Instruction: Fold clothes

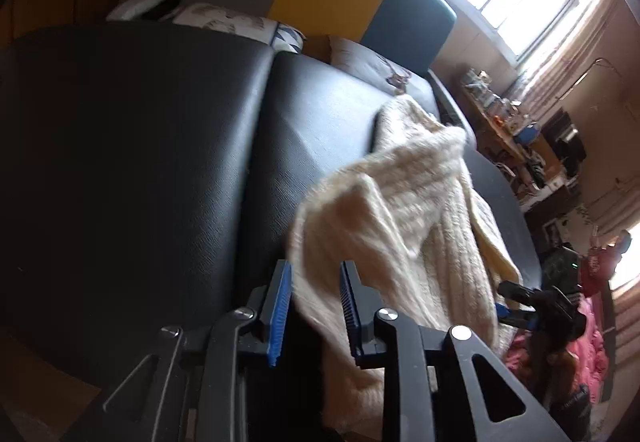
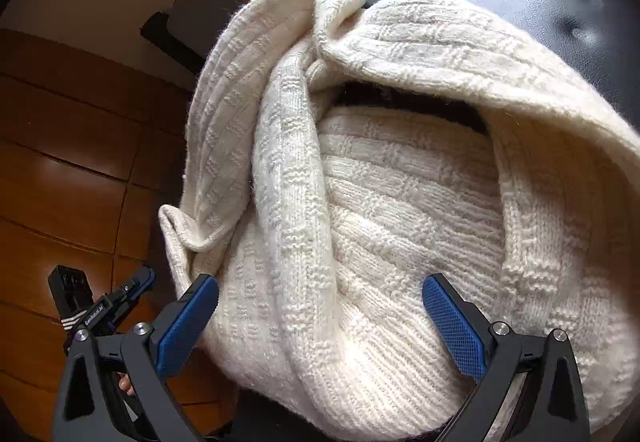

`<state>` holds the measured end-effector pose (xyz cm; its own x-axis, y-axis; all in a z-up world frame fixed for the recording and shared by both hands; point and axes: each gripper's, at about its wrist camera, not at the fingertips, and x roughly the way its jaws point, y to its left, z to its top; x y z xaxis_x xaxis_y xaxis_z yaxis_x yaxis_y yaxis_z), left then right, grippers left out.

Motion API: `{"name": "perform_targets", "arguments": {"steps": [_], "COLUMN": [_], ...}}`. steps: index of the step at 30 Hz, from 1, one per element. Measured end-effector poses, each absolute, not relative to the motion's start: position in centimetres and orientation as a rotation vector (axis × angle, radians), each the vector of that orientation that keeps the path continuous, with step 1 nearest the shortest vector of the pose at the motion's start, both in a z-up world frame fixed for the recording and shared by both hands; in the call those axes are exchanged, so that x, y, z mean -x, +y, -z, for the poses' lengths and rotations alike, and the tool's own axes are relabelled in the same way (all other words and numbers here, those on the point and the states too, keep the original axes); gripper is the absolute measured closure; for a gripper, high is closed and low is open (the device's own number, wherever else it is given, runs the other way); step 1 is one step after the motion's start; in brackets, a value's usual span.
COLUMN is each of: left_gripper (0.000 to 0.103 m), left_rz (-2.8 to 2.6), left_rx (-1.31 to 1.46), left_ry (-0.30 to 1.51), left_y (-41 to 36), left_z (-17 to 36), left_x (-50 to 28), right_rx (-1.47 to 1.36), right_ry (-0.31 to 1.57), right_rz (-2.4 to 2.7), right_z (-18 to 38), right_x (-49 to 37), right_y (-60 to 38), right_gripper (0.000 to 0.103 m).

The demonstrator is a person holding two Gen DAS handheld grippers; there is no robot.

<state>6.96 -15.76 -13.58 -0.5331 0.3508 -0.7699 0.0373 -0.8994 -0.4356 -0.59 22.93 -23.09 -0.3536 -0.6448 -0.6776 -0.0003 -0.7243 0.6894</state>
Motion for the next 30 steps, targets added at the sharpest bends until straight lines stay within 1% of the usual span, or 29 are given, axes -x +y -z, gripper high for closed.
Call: {"name": "perform_targets", "arguments": {"steps": [2, 4, 9, 11, 13, 15, 16, 17, 18, 21, 24, 26, 27, 30], "left_gripper": [0.074, 0.075, 0.074, 0.074, 0.074, 0.075, 0.077, 0.088, 0.097, 0.098, 0.099, 0.1, 0.103, 0.103], "left_rz": [-2.529, -2.489, -2.467, -2.462, -2.445, -2.445, -2.458, -2.474, -2.491, -2.587, -2.711, -2.828, -2.887, -3.02], "left_rx": [1.454, 1.485, 1.532, 1.531, 1.542, 1.563, 1.556, 1.542, 1.527, 1.433, 1.355, 1.347, 1.346, 1.416], "left_ry": [-0.598, -0.68, -0.898, -0.942, -0.933, -0.873, -0.847, -0.824, -0.801, -0.823, -0.854, -0.817, -0.794, -0.733], "left_y": [-15.2, -15.4, -16.6, -16.8, -16.0, -14.8, -14.5, -14.2, -13.9, -15.8, -19.5, -21.9, -23.0, -25.4], "left_z": [14.8, 16.1, 18.6, 19.0, 19.3, 19.7, 19.6, 19.4, 19.2, 17.5, 15.0, 13.7, 13.2, 12.6], "left_x": [-6.6, -6.6, -7.8, -7.7, -7.1, -6.2, -5.9, -5.7, -5.5, -5.5, -5.7, -5.5, -5.3, -4.4], "right_rx": [-1.441, -1.417, -1.383, -1.388, -1.392, -1.394, -1.391, -1.389, -1.388, -1.391, -1.393, -1.394, -1.395, -1.402], "right_ry": [-0.852, -0.838, -0.658, -0.661, -0.668, -0.672, -0.674, -0.675, -0.677, -0.687, -0.699, -0.708, -0.712, -0.701], "right_rz": [2.131, 2.14, 2.166, 2.171, 2.171, 2.169, 2.168, 2.166, 2.164, 2.156, 2.15, 2.146, 2.144, 2.149], "right_z": [23.1, 23.1, 22.7, 22.8, 22.9, 23.0, 22.8, 22.7, 22.7, 23.1, 23.1, 23.2, 23.2, 23.2], "right_x": [0.1, -0.4, -1.8, -1.8, -1.0, -0.2, -0.3, -0.5, -0.4, 0.4, 0.5, 0.6, 0.6, 0.7], "right_y": [23.2, 23.2, 22.4, 22.4, 22.1, 21.9, 22.1, 22.4, 22.4, 21.9, 22.0, 22.1, 22.1, 21.9], "right_gripper": [0.0, 0.0, 0.0, 0.0, 0.0, 0.0, 0.0, 0.0, 0.0, 0.0, 0.0, 0.0, 0.0, 0.0]}}
